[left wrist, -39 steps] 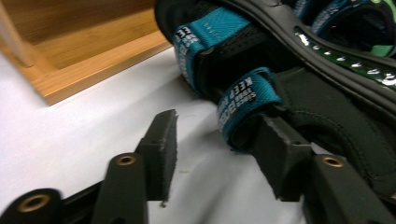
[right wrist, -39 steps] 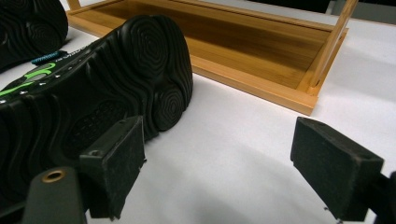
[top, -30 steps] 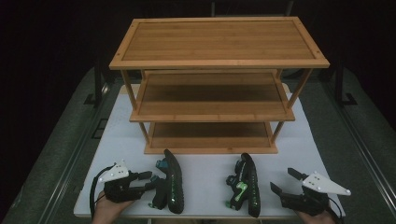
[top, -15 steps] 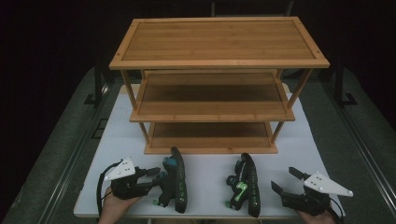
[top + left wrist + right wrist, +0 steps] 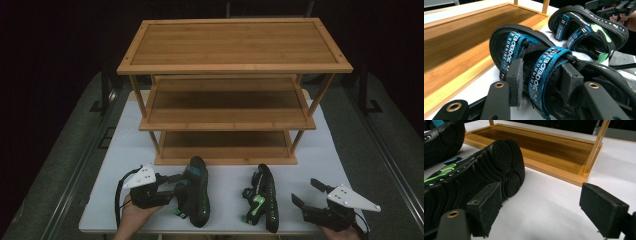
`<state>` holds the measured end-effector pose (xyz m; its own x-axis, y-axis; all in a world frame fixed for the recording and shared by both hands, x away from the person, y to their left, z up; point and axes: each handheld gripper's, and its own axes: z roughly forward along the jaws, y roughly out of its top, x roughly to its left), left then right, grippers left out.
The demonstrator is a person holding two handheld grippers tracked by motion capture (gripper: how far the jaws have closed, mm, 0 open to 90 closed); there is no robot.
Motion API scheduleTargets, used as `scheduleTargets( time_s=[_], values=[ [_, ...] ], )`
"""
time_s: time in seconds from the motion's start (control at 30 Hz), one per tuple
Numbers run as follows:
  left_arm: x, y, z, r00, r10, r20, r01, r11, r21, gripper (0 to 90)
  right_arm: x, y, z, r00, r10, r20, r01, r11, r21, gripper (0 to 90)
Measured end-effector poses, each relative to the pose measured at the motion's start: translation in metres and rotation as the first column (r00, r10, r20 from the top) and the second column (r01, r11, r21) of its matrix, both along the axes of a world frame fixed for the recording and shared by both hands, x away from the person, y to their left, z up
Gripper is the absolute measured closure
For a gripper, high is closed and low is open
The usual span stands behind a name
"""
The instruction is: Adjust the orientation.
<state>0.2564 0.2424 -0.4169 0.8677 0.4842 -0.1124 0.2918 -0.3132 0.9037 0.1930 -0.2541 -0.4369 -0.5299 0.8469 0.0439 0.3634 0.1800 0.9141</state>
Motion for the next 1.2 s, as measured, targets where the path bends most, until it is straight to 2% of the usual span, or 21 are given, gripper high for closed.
scheduleTargets(
  time_s=[0.27, 0.67, 1.07, 1.13, 1.2],
  values=[
    [0.005, -0.016, 0.0, 0.9996, -0.029, 0.005, 0.029, 0.9996, -0.001, 57.4, 0.0, 0.0, 0.0, 1.0, 0.002, 0.0, -0.002, 1.0, 0.001, 17.3],
    [0.01, -0.042, 0.0, 0.998, -0.062, -0.013, 0.063, 0.9971, 0.043, 58.6, -0.001, 0.001, 0.001, 1.0, 0.01, -0.001, -0.01, 1.0, 0.004, 17.4],
    [0.011, -0.058, -0.004, 0.9963, -0.084, -0.018, 0.085, 0.9925, 0.087, 53.2, -0.003, 0.006, 0.005, 0.9993, 0.037, 0.0, -0.037, 0.999, 0.008, 17.4],
    [0.01, -0.057, -0.004, 0.9958, -0.088, -0.022, 0.09, 0.9942, 0.059, 51.2, -0.003, 0.007, 0.007, 0.9991, 0.042, 0.002, -0.042, 0.999, 0.009, 17.6],
    [0.01, -0.056, -0.002, 0.9961, -0.087, -0.012, 0.087, 0.9941, 0.064, 51.5, -0.004, 0.008, 0.009, 0.9988, 0.048, 0.004, -0.048, 0.999, 0.012, 17.6]
  ],
)
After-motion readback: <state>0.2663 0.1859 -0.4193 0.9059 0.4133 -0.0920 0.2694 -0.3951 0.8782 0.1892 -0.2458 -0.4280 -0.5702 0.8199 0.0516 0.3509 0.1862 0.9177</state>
